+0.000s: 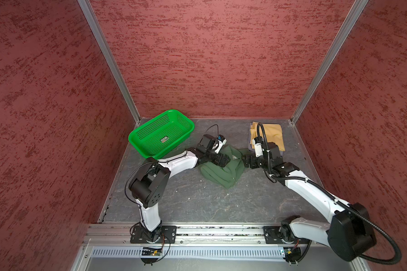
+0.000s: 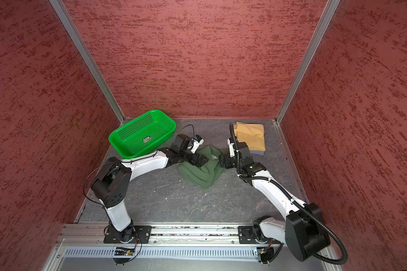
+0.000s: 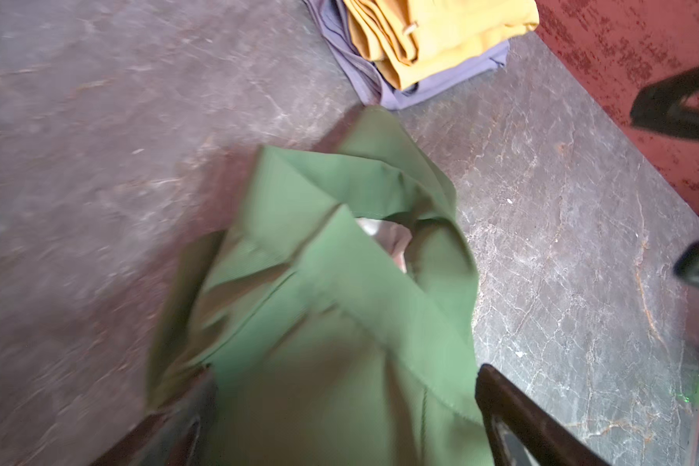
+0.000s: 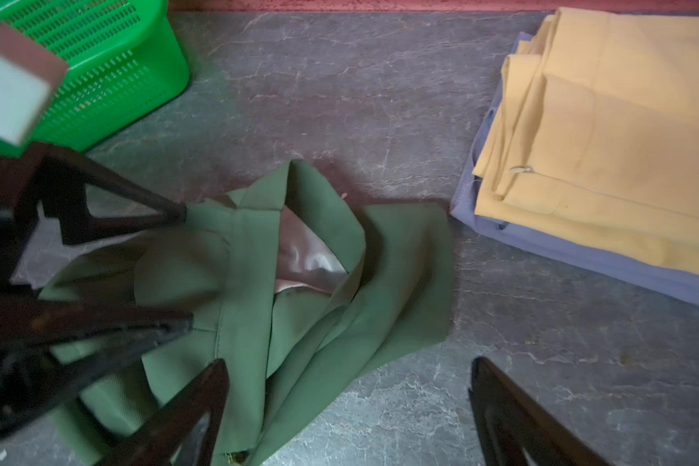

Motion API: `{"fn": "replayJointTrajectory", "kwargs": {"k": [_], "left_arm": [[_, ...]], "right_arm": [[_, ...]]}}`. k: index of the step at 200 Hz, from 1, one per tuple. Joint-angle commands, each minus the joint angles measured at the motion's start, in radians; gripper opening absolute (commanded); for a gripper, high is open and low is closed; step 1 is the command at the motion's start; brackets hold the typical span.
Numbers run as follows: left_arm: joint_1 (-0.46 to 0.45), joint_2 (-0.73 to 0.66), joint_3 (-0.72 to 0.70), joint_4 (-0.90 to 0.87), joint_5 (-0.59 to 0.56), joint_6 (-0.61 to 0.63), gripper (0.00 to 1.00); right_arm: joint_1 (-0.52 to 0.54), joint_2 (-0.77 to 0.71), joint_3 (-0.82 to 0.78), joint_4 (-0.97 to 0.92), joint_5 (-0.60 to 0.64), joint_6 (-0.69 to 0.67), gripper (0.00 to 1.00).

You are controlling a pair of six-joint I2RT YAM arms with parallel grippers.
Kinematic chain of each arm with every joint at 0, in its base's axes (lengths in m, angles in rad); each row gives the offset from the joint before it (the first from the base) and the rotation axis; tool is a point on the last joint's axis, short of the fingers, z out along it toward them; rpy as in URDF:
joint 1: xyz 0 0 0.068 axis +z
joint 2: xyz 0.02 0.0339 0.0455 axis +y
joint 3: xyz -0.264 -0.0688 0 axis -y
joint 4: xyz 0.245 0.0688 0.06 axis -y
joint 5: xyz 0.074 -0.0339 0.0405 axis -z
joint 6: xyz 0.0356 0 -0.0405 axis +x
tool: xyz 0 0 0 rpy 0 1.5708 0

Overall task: Fold and stack skirts
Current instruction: Place the skirt at the center of the table, then flatten out the skirt at the center of the table.

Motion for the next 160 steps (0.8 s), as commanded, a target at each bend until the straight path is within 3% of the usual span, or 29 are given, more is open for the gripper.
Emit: {"fn": "replayJointTrajectory", "kwargs": {"k": [1,35,97,138,160], "left_arm": [[0.032,-0.089,-0.037,0.035,-0.001,-0.009,0.99],[0.084,-0.177,-0.091,0.005,0.005,0.01,0.99],[0.095,-0.278,-0.242,-0.055,-0.048,0.077,1.0],[0.108,-0.32,-0.322,0.011,-0.055,0.039,1.0],[0.112,-0.328,-0.346,0.039,-0.052,0.028,1.0]], "right_arm": [[0.025,-0.027,-0.026,0.119,-0.072,-0.076,0.92],[0.068,0.007,-0.051,0.14,-0.089,-0.155,0.89],[0.19,0.029,-0.141,0.205,-0.127,-0.336,0.78],[0.223,0.107,-0.116,0.229,-0.155,-0.313,0.69],[0.228,0.133,-0.097,0.235,-0.157,-0.292,0.71]]}}
